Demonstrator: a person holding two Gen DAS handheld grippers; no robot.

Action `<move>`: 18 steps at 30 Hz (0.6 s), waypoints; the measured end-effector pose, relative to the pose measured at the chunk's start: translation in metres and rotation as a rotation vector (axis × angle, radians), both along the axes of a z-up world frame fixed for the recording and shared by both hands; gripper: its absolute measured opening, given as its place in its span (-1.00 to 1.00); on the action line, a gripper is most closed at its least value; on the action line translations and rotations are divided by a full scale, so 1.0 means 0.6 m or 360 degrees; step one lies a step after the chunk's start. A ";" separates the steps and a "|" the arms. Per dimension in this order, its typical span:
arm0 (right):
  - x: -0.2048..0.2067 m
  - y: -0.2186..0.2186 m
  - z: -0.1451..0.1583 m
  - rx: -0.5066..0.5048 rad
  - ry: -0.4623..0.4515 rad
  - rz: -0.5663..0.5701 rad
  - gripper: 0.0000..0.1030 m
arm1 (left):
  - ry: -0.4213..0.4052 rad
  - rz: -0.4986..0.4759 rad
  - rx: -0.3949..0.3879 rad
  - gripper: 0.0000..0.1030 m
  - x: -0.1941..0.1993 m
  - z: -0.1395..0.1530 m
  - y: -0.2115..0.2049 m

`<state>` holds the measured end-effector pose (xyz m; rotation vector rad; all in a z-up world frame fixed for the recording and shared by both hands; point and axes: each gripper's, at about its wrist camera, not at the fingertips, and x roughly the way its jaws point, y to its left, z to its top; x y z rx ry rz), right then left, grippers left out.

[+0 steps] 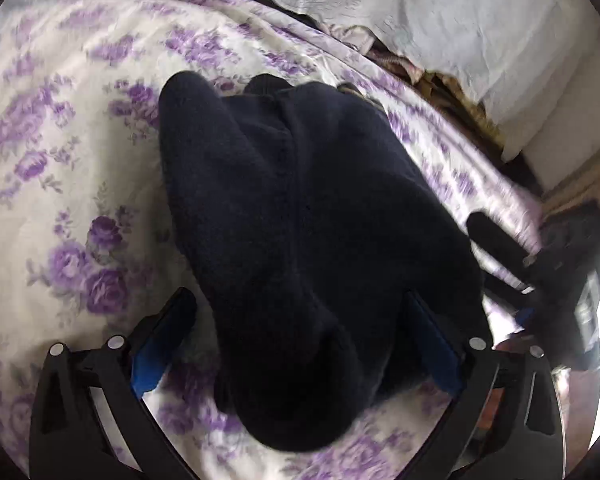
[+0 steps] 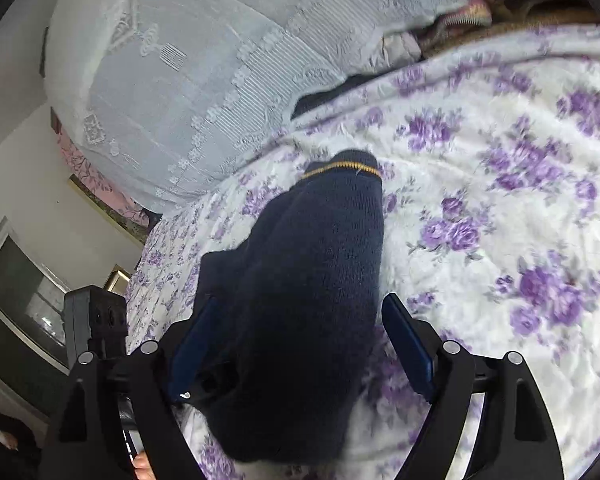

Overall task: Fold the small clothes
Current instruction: 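Lift the navy cardigan bundle off the bedspread with both grippers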

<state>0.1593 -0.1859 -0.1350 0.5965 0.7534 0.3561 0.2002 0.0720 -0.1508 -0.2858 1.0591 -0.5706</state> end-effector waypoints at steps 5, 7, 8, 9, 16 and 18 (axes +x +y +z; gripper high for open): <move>0.052 0.021 -0.036 0.0048 0.0121 0.0054 0.63 | -0.0026 0.0001 -0.0023 0.90 0.017 -0.001 -0.023; 0.053 0.034 -0.033 -0.0034 0.0117 0.0064 0.50 | -0.0045 -0.0006 -0.0058 0.69 0.015 0.003 -0.024; 0.050 0.033 -0.032 -0.0035 0.0102 0.0058 0.35 | -0.0062 0.0015 -0.0052 0.56 0.012 0.006 -0.022; 0.043 0.032 -0.031 -0.0031 0.0073 0.0053 0.26 | -0.0087 0.0023 -0.0036 0.51 0.007 0.009 -0.023; -0.005 0.030 0.013 -0.0167 -0.0089 0.0028 0.06 | -0.0250 0.0001 0.0070 -0.03 -0.025 0.052 -0.046; -0.023 0.009 0.028 -0.0170 -0.0109 0.0008 0.06 | -0.0254 -0.0040 0.0040 -0.04 -0.036 0.058 -0.064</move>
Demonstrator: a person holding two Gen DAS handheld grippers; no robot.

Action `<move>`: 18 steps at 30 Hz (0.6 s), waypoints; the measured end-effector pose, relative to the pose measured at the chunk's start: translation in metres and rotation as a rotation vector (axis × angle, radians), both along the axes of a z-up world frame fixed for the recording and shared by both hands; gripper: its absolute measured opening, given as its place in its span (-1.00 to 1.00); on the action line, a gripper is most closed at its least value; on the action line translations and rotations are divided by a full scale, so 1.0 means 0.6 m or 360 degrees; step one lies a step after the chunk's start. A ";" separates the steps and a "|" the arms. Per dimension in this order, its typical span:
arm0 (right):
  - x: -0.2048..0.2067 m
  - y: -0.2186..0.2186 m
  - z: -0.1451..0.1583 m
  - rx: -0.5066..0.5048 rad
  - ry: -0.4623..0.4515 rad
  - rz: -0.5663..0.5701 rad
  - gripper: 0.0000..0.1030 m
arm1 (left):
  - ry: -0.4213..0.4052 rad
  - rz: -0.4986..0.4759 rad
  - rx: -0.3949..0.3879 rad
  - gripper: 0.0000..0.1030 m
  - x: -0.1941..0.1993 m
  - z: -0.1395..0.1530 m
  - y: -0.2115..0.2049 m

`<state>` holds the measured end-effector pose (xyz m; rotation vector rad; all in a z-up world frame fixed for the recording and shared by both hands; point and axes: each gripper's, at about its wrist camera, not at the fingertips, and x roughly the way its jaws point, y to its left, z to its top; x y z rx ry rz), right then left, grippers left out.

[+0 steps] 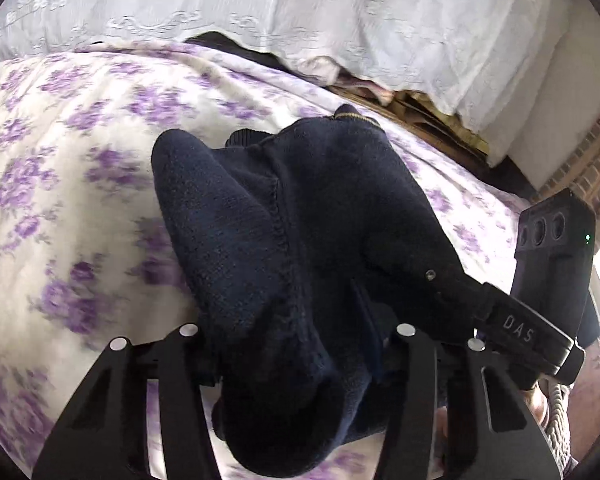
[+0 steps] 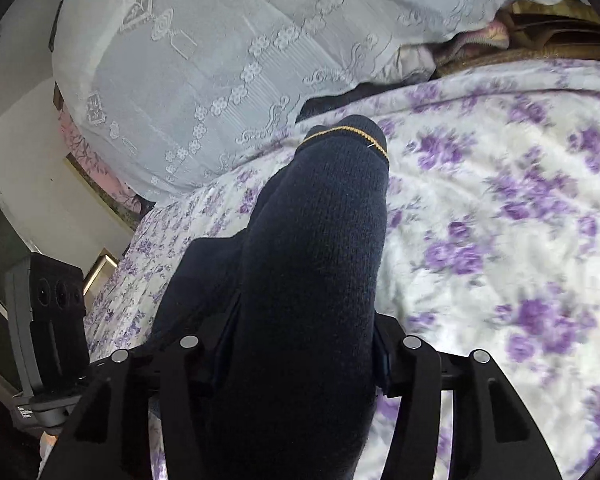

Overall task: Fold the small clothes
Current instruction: 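Lift the navy cardigan bundle off the bedspread with both grippers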

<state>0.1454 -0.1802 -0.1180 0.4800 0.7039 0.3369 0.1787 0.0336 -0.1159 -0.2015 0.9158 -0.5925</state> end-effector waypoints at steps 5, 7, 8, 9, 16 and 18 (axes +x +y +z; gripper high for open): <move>-0.065 -0.066 0.029 -0.0061 -0.0042 -0.0079 0.06 | -0.0053 -0.0132 -0.0003 -0.09 -0.038 0.017 -0.070; -0.100 -0.103 0.045 -0.0085 -0.0058 -0.0138 0.06 | -0.0077 -0.0198 0.0000 -0.09 -0.060 0.031 -0.116; -0.116 -0.117 0.052 -0.0098 -0.0067 -0.0167 0.06 | -0.0086 -0.0229 -0.0002 -0.09 -0.070 0.036 -0.136; -0.137 -0.139 0.062 -0.0115 -0.0079 -0.0205 0.06 | -0.0098 -0.0279 -0.0009 -0.09 -0.084 0.046 -0.165; -0.296 -0.283 0.129 -0.0217 -0.0142 -0.0479 0.06 | -0.0187 -0.0595 -0.0046 -0.09 -0.186 0.105 -0.333; -0.345 -0.323 0.151 -0.0251 -0.0160 -0.0560 0.06 | -0.0216 -0.0678 -0.0057 -0.09 -0.217 0.122 -0.382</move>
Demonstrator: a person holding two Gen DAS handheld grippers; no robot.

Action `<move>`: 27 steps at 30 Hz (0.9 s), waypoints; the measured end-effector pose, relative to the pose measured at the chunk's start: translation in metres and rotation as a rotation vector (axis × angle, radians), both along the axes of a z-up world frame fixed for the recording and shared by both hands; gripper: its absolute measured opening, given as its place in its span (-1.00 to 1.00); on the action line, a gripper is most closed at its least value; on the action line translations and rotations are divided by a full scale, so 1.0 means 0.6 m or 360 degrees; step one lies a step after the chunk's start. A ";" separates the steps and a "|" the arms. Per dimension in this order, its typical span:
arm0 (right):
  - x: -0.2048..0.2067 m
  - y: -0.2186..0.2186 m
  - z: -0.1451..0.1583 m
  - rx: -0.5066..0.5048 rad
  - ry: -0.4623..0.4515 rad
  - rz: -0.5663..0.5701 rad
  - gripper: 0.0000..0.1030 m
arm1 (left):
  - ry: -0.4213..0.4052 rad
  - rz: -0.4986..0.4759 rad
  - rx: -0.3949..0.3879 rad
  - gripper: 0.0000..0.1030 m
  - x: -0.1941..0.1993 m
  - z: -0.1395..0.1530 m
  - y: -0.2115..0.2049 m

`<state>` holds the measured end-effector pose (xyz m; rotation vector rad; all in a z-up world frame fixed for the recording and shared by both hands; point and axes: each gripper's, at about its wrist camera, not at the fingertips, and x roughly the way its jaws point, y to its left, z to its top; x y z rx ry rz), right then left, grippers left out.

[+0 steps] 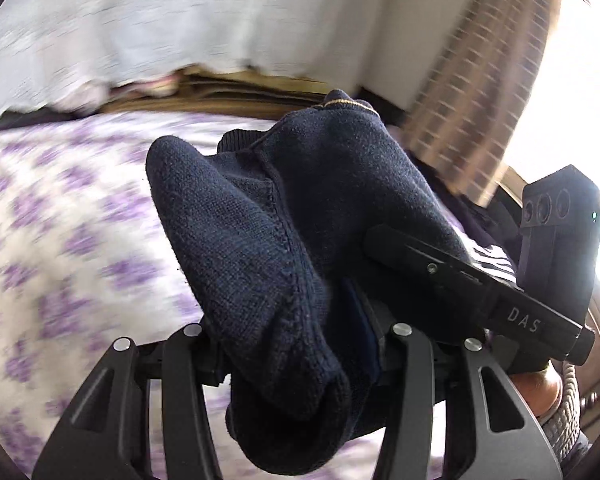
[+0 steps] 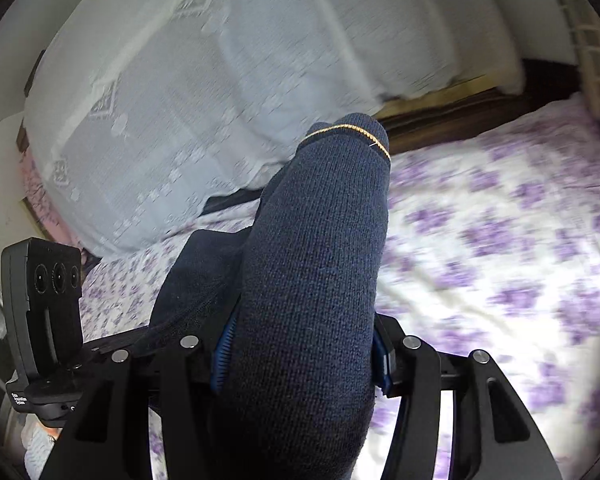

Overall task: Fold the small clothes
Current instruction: 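Lift the navy cardigan bundle off the bedspread with both grippers, then lower the cardigan onto the striped folded garment and open both grippers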

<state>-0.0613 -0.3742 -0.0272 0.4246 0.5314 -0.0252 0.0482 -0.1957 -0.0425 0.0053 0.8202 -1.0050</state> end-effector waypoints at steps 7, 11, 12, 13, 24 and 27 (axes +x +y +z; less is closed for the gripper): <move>-0.147 -0.120 0.054 -0.0073 -0.0067 -0.0267 0.06 | -0.0088 -0.0284 -0.0012 -0.09 -0.118 0.056 -0.165; -0.231 -0.183 0.061 -0.0072 -0.0103 -0.0406 0.06 | -0.0129 -0.0422 0.0011 -0.09 -0.180 0.074 -0.249; -0.250 -0.197 0.062 -0.0074 -0.0113 -0.0442 0.06 | -0.0143 -0.0463 0.0021 -0.09 -0.199 0.078 -0.276; -0.272 -0.214 0.062 -0.0079 -0.0124 -0.0484 0.06 | -0.0151 -0.0494 0.0028 -0.09 -0.215 0.080 -0.299; -0.407 -0.392 -0.066 0.0041 0.0063 -0.0930 0.12 | -0.0181 -0.0658 0.0358 0.11 -0.330 -0.029 -0.532; -0.424 -0.423 -0.121 0.0176 -0.0023 -0.0908 0.20 | -0.0343 -0.0580 0.0370 0.55 -0.342 -0.078 -0.529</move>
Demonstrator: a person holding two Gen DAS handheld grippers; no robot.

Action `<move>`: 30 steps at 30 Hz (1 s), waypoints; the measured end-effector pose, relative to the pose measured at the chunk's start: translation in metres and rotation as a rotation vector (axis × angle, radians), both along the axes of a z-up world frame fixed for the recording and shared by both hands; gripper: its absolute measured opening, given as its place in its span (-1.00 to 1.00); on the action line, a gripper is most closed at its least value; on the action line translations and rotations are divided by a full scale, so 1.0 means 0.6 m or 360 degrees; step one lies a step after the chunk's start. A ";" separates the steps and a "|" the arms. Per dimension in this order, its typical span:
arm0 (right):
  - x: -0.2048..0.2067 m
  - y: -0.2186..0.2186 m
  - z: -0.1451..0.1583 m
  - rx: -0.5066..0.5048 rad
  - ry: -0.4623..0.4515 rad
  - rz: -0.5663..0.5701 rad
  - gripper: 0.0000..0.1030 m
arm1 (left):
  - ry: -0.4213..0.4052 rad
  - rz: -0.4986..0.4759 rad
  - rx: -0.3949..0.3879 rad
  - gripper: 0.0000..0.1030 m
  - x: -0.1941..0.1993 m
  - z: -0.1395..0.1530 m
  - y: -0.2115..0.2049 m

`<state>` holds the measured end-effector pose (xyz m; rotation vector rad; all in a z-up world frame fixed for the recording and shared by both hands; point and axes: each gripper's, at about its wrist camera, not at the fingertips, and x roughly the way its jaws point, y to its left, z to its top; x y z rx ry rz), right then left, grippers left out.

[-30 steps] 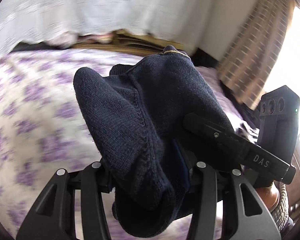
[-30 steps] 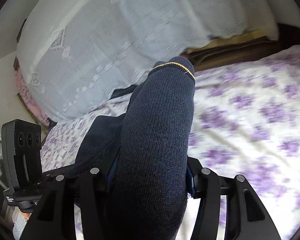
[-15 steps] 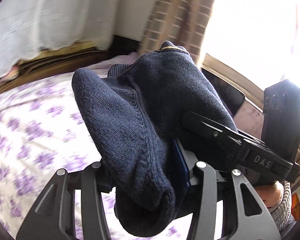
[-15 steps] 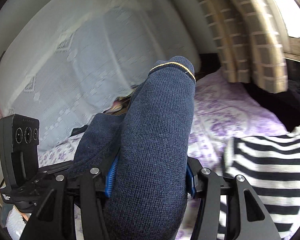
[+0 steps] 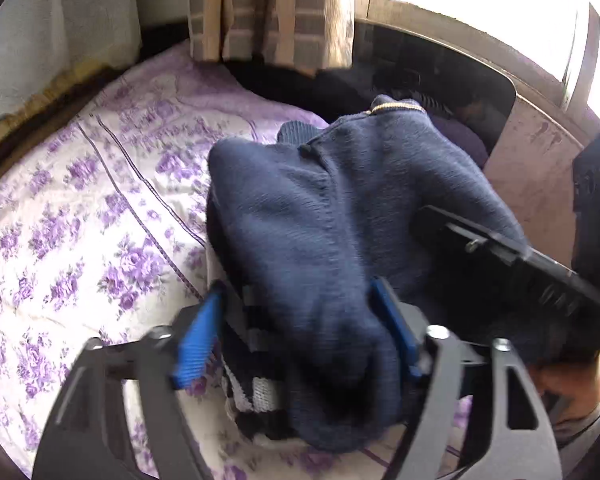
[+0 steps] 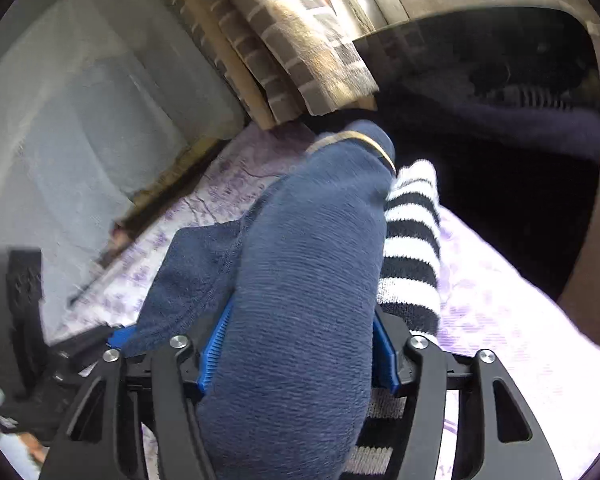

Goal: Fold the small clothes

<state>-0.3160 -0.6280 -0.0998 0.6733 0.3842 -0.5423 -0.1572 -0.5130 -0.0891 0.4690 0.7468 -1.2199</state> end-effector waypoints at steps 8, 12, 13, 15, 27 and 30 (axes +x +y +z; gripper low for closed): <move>-0.019 0.057 0.047 -0.0199 0.0095 -0.0171 0.39 | -0.0473 0.0088 -0.0050 0.70 -0.046 0.037 0.059; -0.050 0.117 0.078 -0.0401 0.0233 -0.0232 0.69 | -0.0608 0.0091 -0.0074 0.75 -0.076 0.048 0.099; -0.057 0.130 0.082 -0.0423 0.0250 -0.0237 0.72 | -0.0592 0.0097 -0.0078 0.76 -0.076 0.049 0.111; -0.070 0.159 0.087 -0.0452 0.0290 -0.0253 0.77 | -0.0545 0.0121 -0.0082 0.76 -0.079 0.049 0.134; -0.120 0.269 0.090 -0.0468 0.0355 -0.0247 0.89 | -0.0425 0.0304 -0.0154 0.84 -0.092 0.075 0.246; -0.124 0.279 0.091 -0.0468 0.0349 -0.0238 0.90 | -0.0443 0.0316 -0.0169 0.85 -0.100 0.084 0.263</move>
